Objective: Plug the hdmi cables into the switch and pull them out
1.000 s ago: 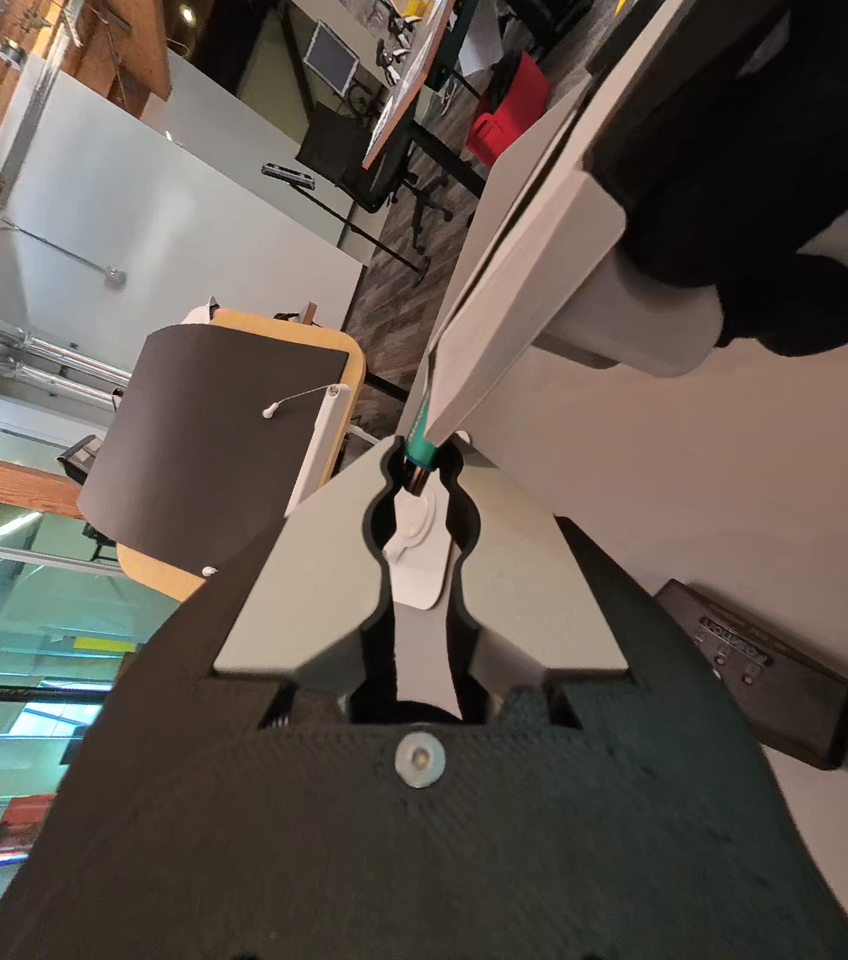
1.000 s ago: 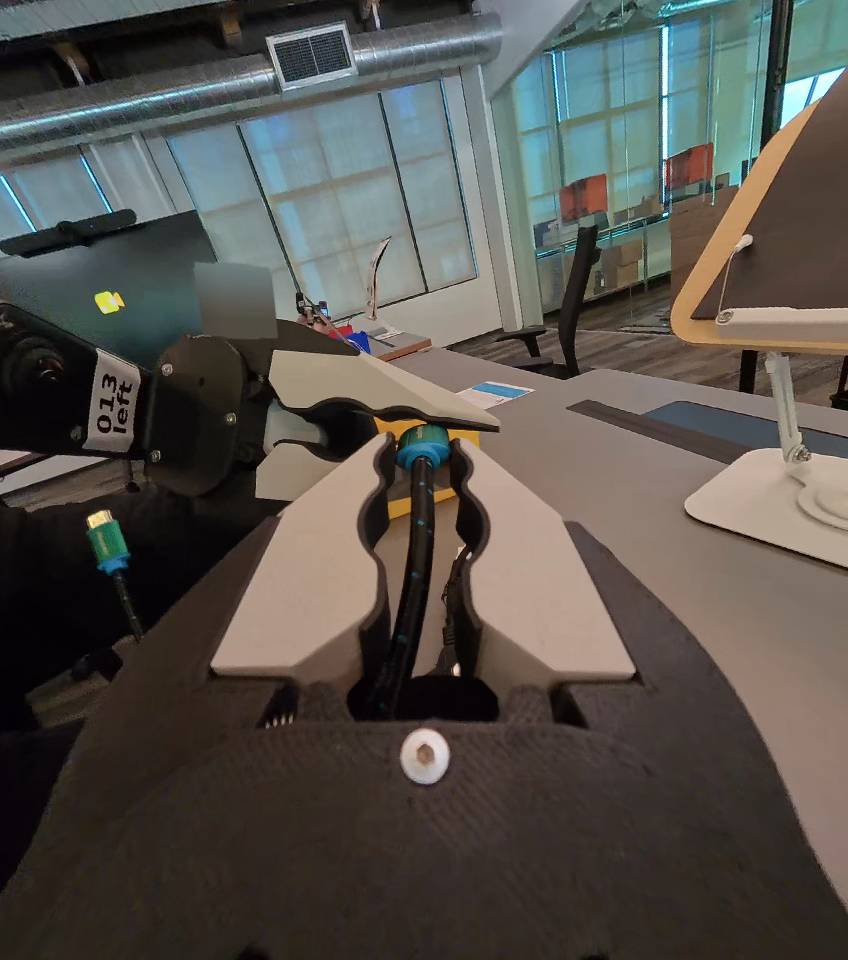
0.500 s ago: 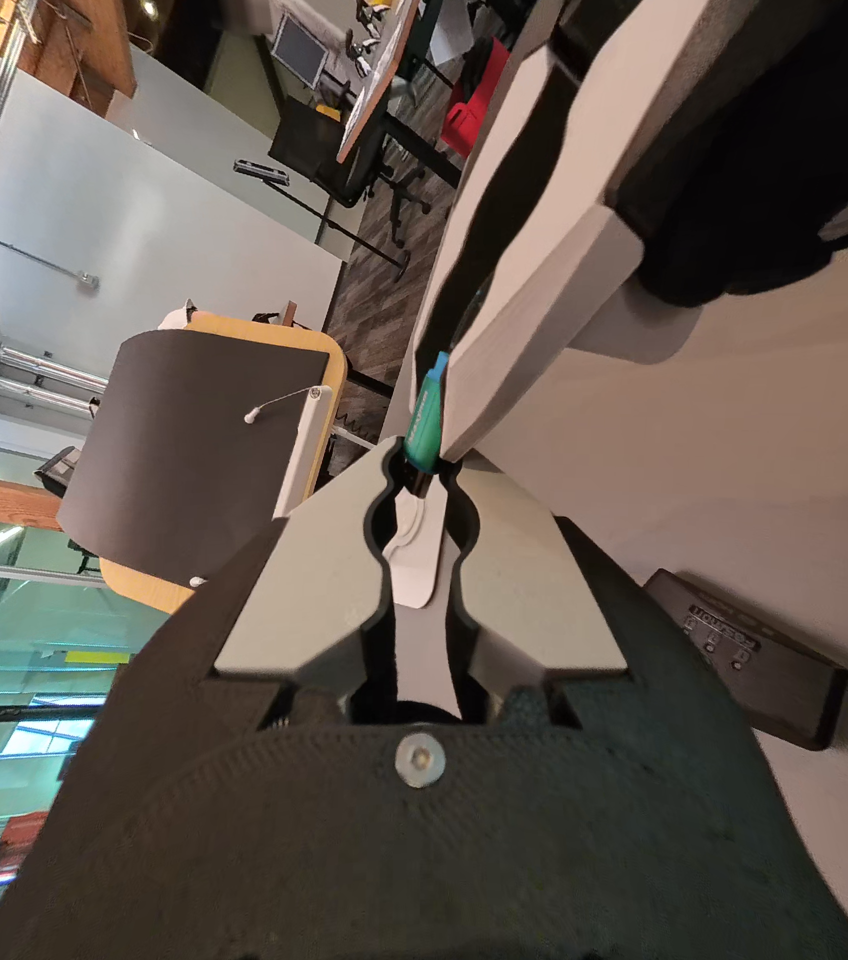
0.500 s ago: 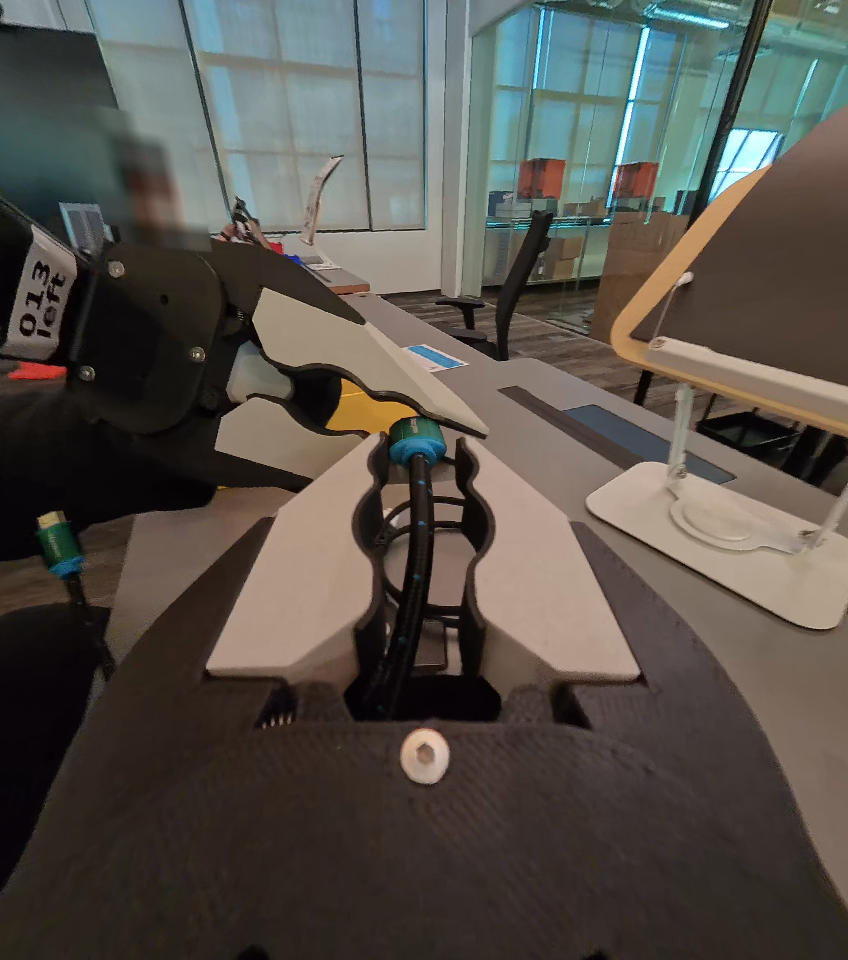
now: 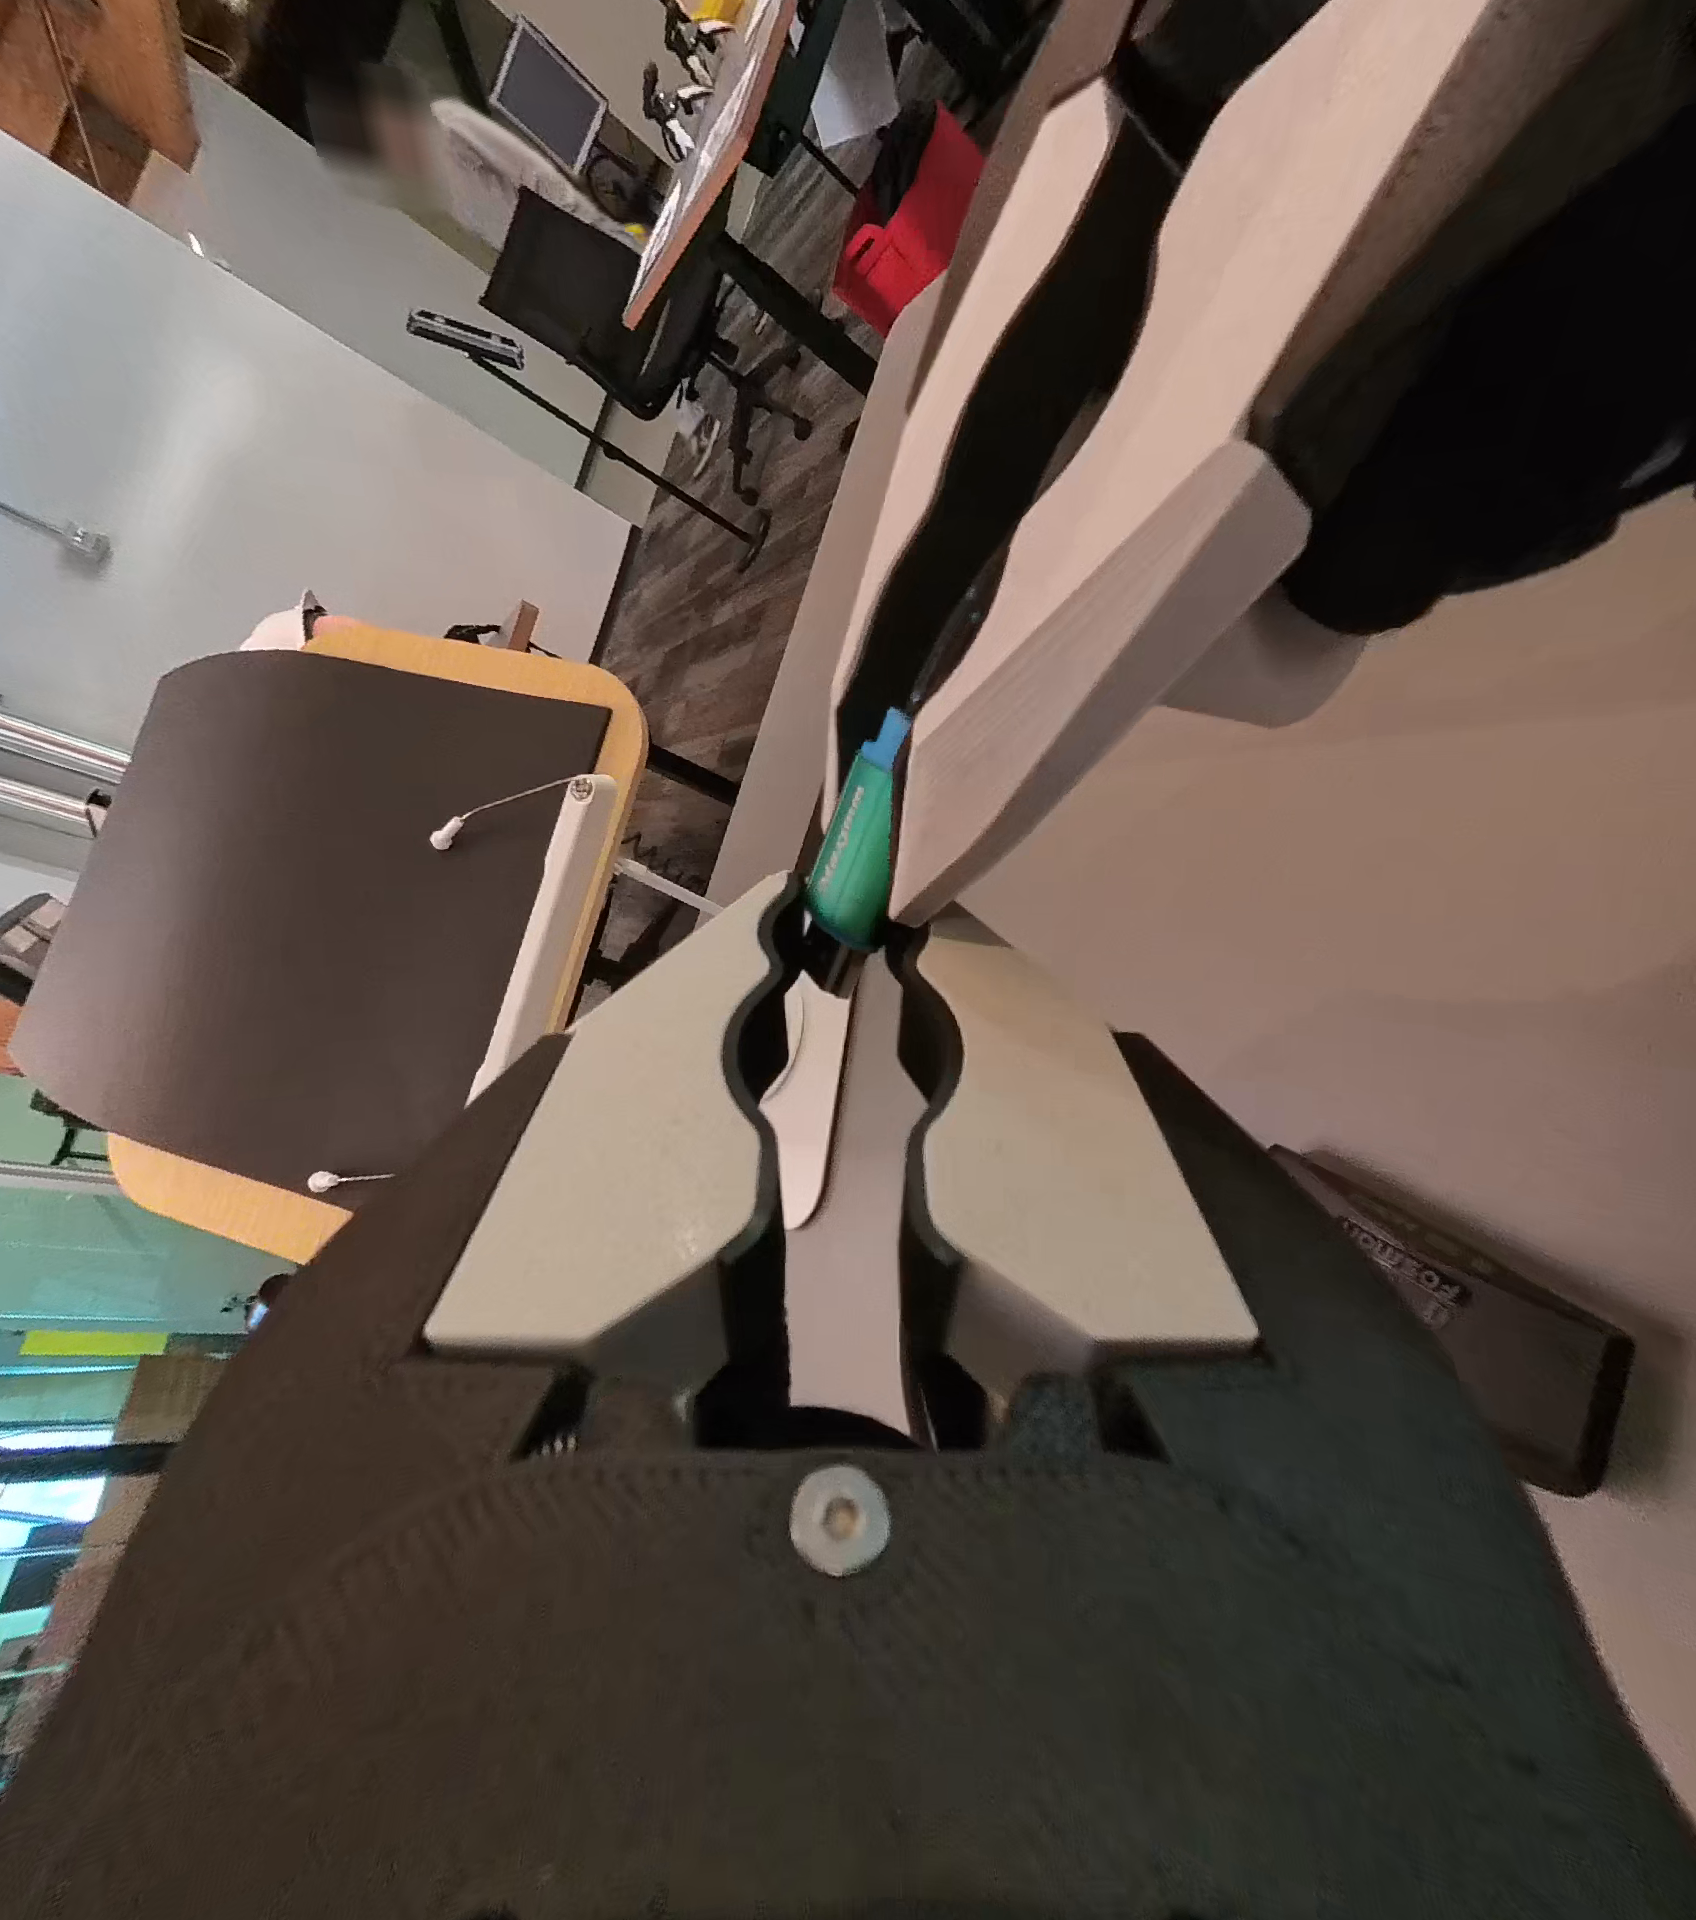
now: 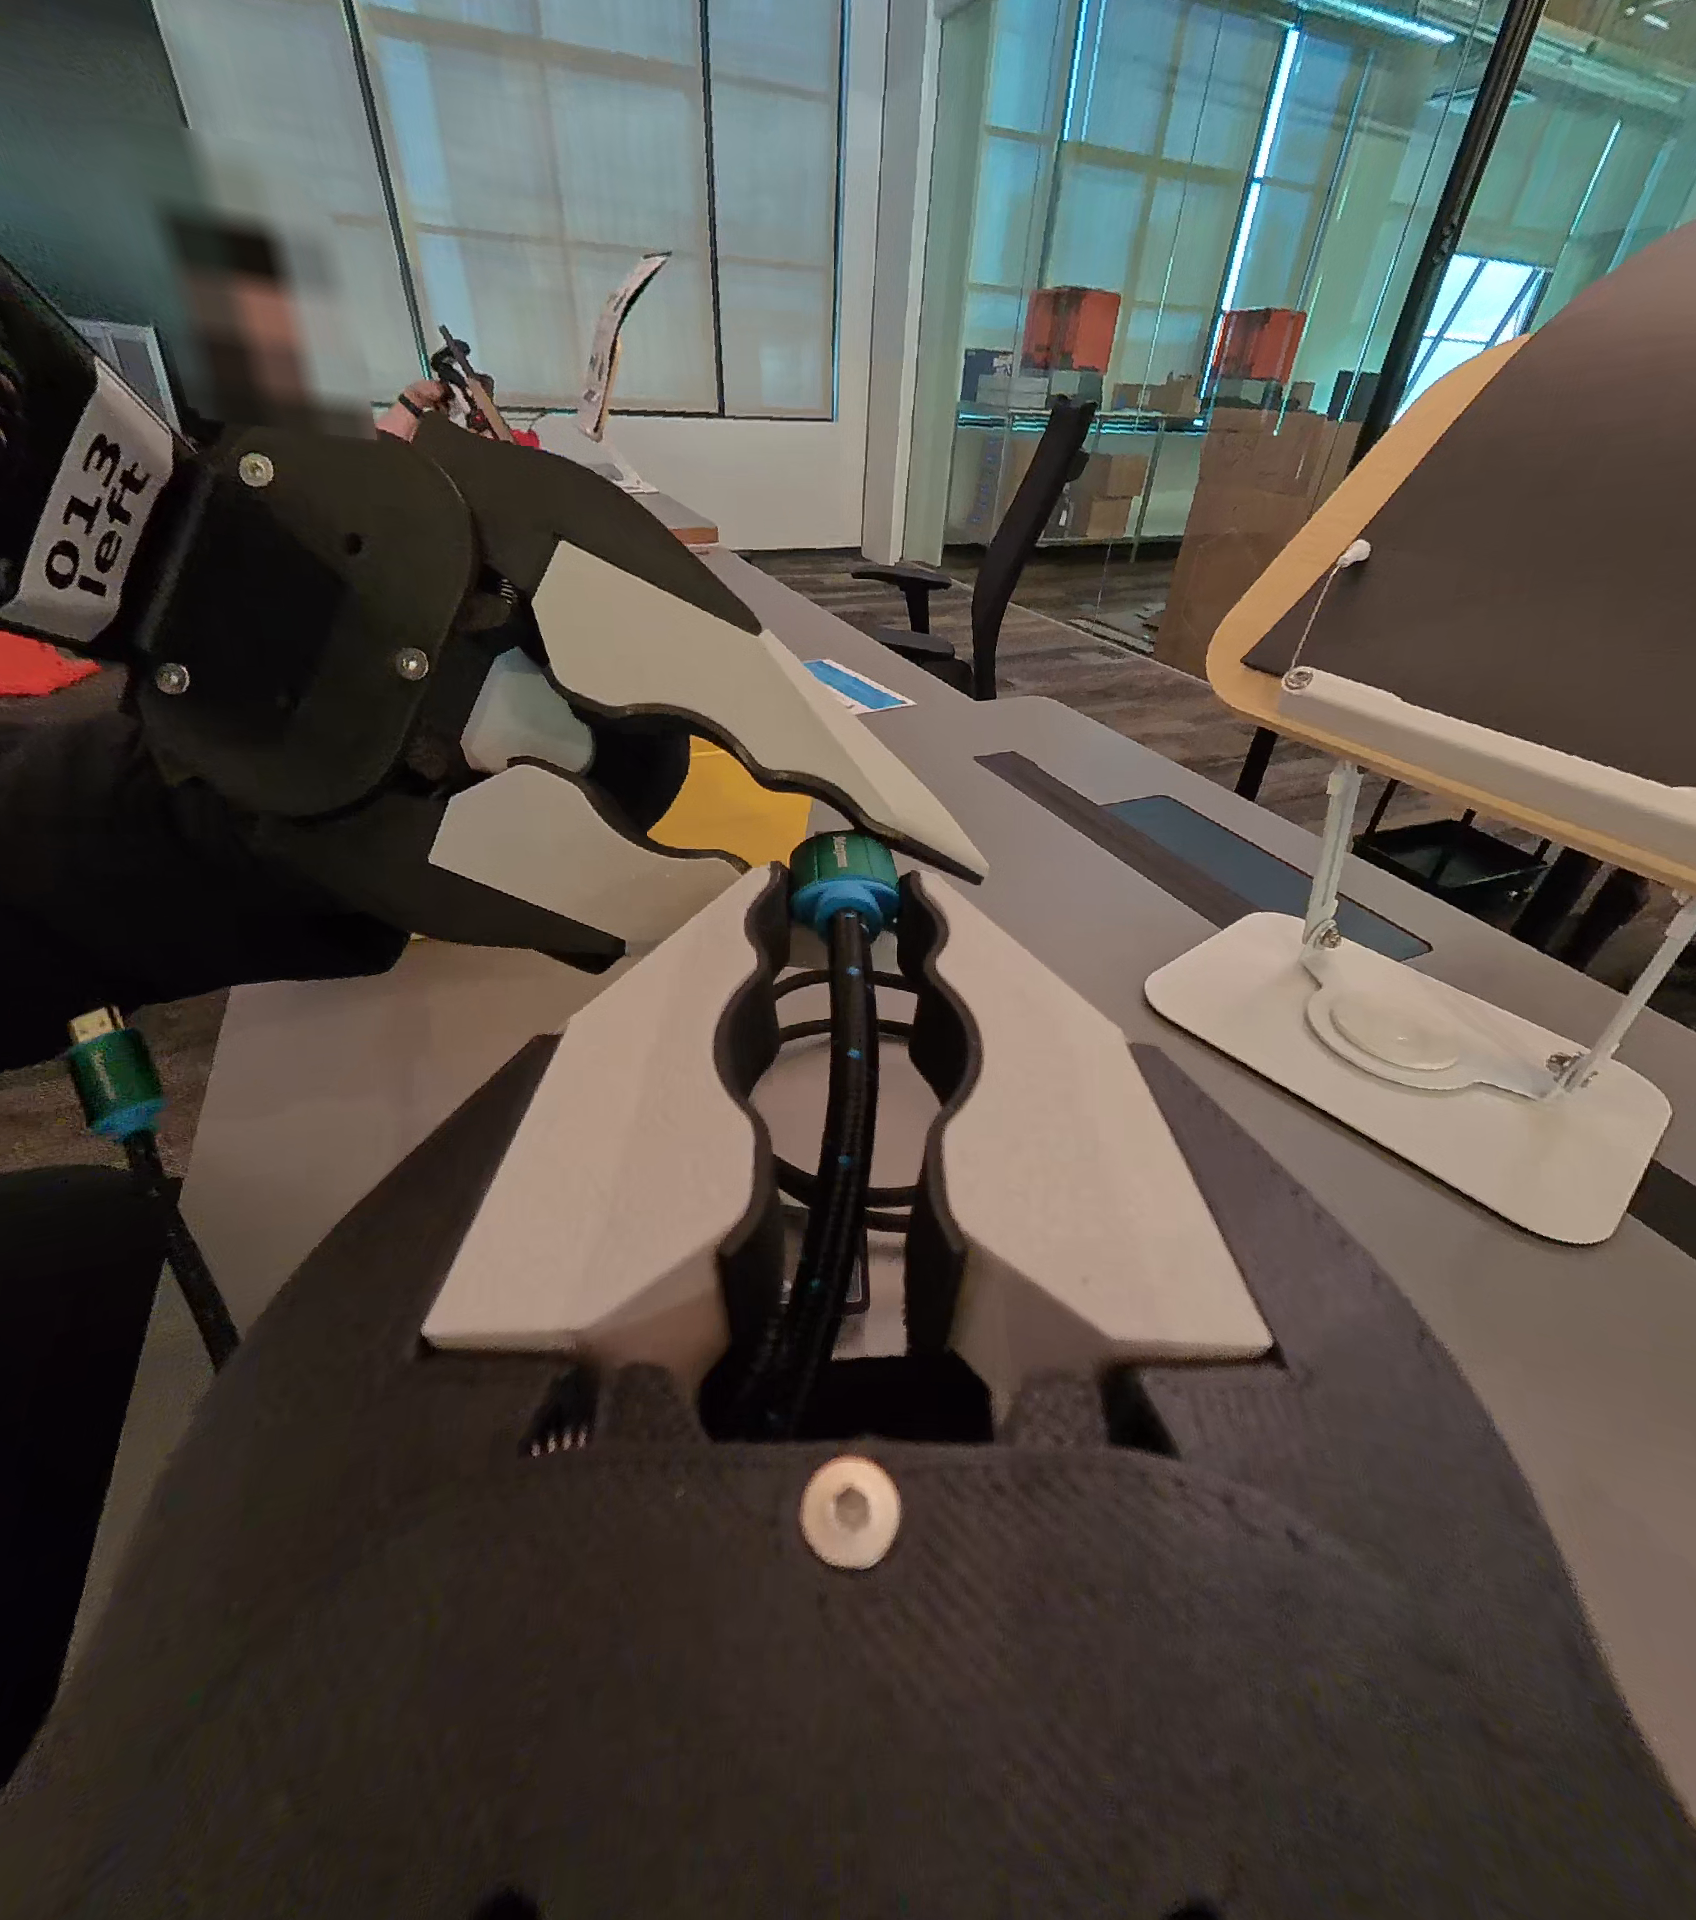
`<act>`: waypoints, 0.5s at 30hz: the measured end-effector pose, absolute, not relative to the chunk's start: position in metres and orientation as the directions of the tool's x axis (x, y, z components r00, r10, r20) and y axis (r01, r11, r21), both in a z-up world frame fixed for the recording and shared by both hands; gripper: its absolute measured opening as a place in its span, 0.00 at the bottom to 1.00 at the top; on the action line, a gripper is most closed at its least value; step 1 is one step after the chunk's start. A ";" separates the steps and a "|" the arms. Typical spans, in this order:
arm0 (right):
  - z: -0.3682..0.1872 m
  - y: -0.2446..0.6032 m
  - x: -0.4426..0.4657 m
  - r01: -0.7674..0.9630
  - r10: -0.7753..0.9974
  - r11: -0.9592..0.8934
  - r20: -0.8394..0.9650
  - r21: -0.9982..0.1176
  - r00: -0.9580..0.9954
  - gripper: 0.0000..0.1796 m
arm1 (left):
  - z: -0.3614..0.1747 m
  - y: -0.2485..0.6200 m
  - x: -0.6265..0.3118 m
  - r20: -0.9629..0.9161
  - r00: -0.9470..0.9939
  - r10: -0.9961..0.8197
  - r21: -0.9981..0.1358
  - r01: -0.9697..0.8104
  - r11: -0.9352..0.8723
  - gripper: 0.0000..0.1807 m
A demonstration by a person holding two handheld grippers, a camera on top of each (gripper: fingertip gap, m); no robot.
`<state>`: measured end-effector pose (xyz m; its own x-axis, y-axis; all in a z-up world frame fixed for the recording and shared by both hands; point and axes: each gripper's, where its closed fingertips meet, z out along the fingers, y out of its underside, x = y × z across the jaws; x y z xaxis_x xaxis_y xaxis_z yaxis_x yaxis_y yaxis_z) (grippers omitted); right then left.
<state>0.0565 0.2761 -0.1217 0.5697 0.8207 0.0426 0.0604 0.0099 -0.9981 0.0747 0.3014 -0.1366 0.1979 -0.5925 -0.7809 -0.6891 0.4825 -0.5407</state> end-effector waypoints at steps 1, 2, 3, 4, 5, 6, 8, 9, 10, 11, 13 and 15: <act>-0.122 0.277 0.056 0.059 0.820 0.006 0.039 -0.998 0.571 0.10 | -0.138 0.301 0.075 -0.771 0.195 -0.606 -0.547 -0.690 0.474 0.08; -0.123 0.277 0.057 0.062 0.816 0.007 0.041 -0.998 0.576 0.10 | -0.139 0.302 0.073 -0.759 0.193 -0.622 -0.555 -0.692 0.462 0.09; -0.124 0.278 0.057 0.060 0.811 0.008 0.042 -0.998 0.584 0.10 | -0.139 0.303 0.071 -0.747 0.197 -0.635 -0.564 -0.693 0.449 0.10; -0.123 0.279 0.058 0.055 0.809 0.006 0.037 -0.998 0.586 0.10 | -0.139 0.305 0.068 -0.737 0.202 -0.645 -0.571 -0.695 0.436 0.11; -0.123 0.280 0.060 0.046 0.808 0.004 0.030 -0.999 0.588 0.10 | -0.139 0.307 0.064 -0.729 0.208 -0.652 -0.579 -0.695 0.425 0.14; -0.123 0.280 0.062 0.041 0.805 0.003 0.027 -0.999 0.592 0.10 | -0.139 0.308 0.059 -0.720 0.208 -0.662 -0.584 -0.697 0.416 0.17; -0.124 0.282 0.068 0.038 0.799 -0.003 0.020 -0.999 0.600 0.10 | -0.142 0.312 0.048 -0.719 0.207 -0.663 -0.570 -0.721 0.394 0.19; -0.124 0.283 0.070 0.036 0.797 -0.007 0.016 -0.999 0.604 0.10 | -0.144 0.312 0.043 -0.720 0.199 -0.665 -0.561 -0.730 0.389 0.20; -0.124 0.284 0.072 0.032 0.794 -0.008 0.013 -0.999 0.608 0.10 | -0.147 0.311 0.039 -0.714 0.184 -0.676 -0.555 -0.736 0.387 0.21; -0.125 0.284 0.073 0.032 0.793 -0.011 0.010 -0.999 0.609 0.10 | -0.153 0.309 0.035 -0.702 0.164 -0.693 -0.547 -0.748 0.377 0.21; -0.127 0.285 0.074 0.035 0.790 -0.016 0.009 -0.999 0.614 0.10 | -0.168 0.307 0.027 -0.682 0.116 -0.722 -0.513 -0.779 0.360 0.26; -0.129 0.286 0.075 0.041 0.788 -0.023 0.007 -0.999 0.615 0.10 | -0.190 0.304 0.016 -0.646 0.047 -0.761 -0.466 -0.814 0.345 0.30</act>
<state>0.0746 0.2858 -0.1291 0.6152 0.7883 0.0072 0.0406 -0.0226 -0.9989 0.0161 0.3037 -0.1902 0.0473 -0.7615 -0.6465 -0.8145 0.3453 -0.4663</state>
